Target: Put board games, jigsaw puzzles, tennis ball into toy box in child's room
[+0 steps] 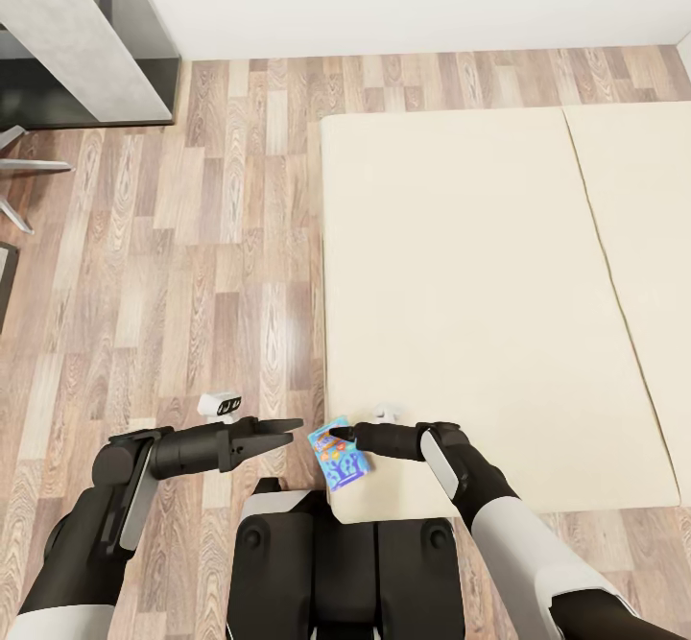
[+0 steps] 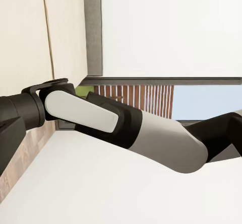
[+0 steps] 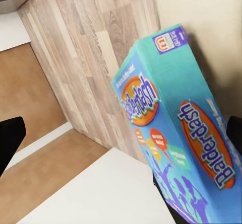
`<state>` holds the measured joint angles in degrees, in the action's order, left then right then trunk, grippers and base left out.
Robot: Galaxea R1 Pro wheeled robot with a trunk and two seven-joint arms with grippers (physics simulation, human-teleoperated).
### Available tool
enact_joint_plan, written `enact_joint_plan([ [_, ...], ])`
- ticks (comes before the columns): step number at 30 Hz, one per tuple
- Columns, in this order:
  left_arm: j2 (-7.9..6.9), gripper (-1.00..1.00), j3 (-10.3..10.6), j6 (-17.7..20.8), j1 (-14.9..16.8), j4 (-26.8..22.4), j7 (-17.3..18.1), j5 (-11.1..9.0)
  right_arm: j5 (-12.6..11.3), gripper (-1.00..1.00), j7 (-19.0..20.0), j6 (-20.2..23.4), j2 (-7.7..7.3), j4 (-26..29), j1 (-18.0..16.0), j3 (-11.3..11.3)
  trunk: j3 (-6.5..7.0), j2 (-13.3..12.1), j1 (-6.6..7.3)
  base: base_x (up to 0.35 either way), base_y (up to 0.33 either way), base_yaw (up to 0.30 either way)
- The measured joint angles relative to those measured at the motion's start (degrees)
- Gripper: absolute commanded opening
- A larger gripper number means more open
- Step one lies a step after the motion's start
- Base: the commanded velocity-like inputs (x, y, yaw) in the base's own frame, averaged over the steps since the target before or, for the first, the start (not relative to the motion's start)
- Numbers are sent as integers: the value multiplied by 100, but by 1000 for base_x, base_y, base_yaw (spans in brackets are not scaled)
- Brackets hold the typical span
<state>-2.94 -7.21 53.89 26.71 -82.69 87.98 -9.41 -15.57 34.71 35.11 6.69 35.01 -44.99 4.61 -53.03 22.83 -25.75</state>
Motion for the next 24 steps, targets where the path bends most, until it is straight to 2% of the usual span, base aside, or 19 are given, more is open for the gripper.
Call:
enact_joint_plan([
  [24, 1, 100, 0, 0, 0, 0, 0, 0, 0, 100, 0, -9, 0, 0, 0, 0, 0, 0, 0, 0, 0, 0],
])
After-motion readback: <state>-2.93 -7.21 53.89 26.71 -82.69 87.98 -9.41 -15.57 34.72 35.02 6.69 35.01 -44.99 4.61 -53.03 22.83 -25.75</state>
